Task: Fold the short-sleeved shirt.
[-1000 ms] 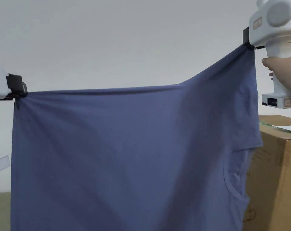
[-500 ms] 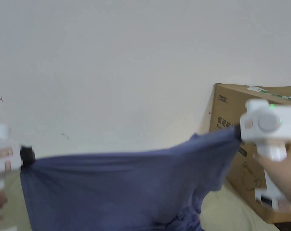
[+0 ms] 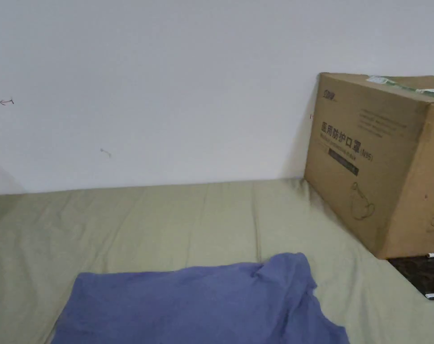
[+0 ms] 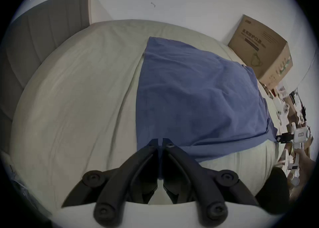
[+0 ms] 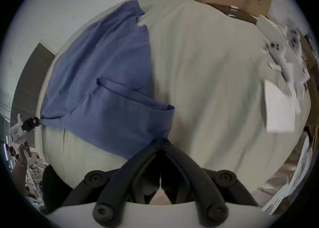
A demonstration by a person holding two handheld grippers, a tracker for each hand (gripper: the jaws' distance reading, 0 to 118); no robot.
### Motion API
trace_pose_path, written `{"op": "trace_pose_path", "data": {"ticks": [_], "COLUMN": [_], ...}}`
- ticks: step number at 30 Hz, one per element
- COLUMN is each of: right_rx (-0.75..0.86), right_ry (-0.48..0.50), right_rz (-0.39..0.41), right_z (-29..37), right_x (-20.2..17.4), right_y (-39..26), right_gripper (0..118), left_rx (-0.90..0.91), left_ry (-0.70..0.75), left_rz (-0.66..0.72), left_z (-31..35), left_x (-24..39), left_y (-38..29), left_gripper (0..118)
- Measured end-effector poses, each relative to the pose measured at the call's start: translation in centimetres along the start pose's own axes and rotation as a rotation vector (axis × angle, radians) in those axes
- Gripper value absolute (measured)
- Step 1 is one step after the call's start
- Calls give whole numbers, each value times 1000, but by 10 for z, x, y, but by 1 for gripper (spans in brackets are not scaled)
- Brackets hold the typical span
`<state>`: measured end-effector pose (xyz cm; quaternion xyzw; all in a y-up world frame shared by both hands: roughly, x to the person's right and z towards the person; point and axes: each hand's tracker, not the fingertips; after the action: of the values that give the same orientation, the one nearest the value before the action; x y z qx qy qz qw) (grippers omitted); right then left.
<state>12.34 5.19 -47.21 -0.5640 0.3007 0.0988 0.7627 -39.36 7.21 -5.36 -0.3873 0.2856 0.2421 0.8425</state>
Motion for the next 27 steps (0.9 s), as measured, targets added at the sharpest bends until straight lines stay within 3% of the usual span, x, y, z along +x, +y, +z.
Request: {"op": "trace_pose_path", "data": {"ticks": [5, 8, 12, 13, 14, 15, 16, 17, 18, 21, 24, 27], "right_rx": [18, 29, 41, 42, 44, 48, 60, 74, 79, 126, 144, 211], "right_ry": [-23, -30, -8, -15, -27, -33, -41, -56, -63, -48, -47, 8], "right_rz": [7, 14, -59, -75, -82, -83, -77, -64, -55, -39, -23, -14], "right_z": [26, 27, 30, 31, 32, 34, 36, 39, 42, 53, 61, 76], "right_x": [7, 13, 11, 9, 7, 5, 3, -1, -4, -11, -20, -30], "right_y": [-51, -65, -67, -67, -67, -67, -68, -68, -69, -69, -68, -62], "right_gripper": [0, 0, 1, 6, 16, 42, 73, 99, 109, 109, 109, 109], "left_rx": [-4, 5, -21, -27, -36, -43, -44, -39, -34, -120, -36, 37], "left_ry": [-26, 2, -1, -10, -29, -37, -54, -83, -99, -217, -205, -186], "left_rz": [19, -51, -53, -51, -40, -31, -7, 29, 60, 202, 109, 58], "left_z": [26, 36, 41, 42, 45, 47, 50, 53, 57, 58, 74, 96], "left_x": [0, 6, 8, 8, 8, 8, 5, 3, 0, -13, -4, 8], "left_y": [-36, -53, -68, -68, -69, -70, -71, -73, -74, -80, -85, -82], "left_gripper": [2, 2, 5, 13, 31, 63, 80, 84, 82, 83, 104, 105]}}
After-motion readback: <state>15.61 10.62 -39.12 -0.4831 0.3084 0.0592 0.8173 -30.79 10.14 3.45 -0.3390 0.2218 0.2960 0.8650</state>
